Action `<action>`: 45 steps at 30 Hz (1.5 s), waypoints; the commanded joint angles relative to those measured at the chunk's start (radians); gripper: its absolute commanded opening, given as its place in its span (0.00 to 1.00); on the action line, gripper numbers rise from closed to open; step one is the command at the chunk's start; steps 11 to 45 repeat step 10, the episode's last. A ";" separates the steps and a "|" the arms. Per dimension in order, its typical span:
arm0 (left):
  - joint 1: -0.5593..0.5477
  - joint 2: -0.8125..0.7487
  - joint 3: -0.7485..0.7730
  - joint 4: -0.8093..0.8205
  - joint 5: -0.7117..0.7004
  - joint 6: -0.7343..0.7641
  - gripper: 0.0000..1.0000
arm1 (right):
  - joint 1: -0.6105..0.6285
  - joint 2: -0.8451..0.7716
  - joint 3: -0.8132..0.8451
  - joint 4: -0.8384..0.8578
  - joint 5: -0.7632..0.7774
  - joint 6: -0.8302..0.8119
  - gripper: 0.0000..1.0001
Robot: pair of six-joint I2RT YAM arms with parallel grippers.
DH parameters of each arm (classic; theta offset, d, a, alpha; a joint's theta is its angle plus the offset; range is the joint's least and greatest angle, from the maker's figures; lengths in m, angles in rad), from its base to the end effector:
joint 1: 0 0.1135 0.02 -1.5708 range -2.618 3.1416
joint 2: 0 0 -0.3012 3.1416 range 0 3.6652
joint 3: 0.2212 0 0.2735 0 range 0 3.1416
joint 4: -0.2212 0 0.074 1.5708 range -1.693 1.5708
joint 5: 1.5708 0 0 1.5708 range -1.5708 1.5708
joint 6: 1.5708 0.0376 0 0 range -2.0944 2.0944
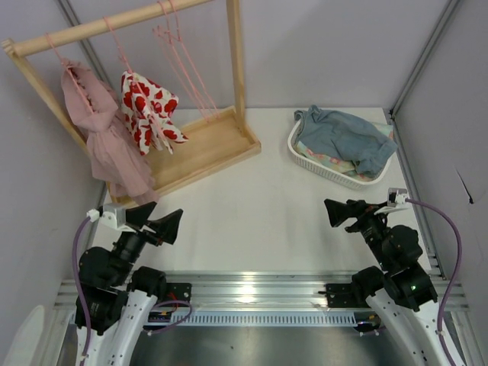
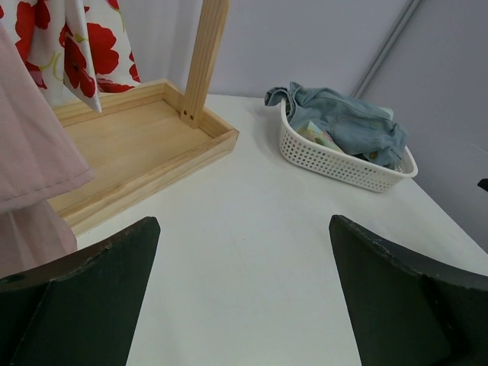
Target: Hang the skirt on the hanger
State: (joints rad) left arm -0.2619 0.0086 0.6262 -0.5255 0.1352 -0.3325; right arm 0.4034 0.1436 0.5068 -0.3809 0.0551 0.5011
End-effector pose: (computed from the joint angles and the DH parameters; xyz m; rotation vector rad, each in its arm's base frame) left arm 0.0107 -0.0081 0.3298 0.0585 1.5054 -0.5797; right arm 0.0574 0.0223 0.3055 0.1235 1.6232 0.6583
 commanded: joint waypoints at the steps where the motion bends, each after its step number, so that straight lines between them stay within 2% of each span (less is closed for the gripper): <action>1: 0.001 0.016 0.004 0.013 -0.037 -0.033 0.99 | 0.000 -0.009 0.001 0.017 -0.018 0.011 0.99; 45: 0.000 0.054 0.007 0.012 -0.052 -0.028 0.99 | -0.002 -0.006 0.010 0.028 -0.005 -0.027 1.00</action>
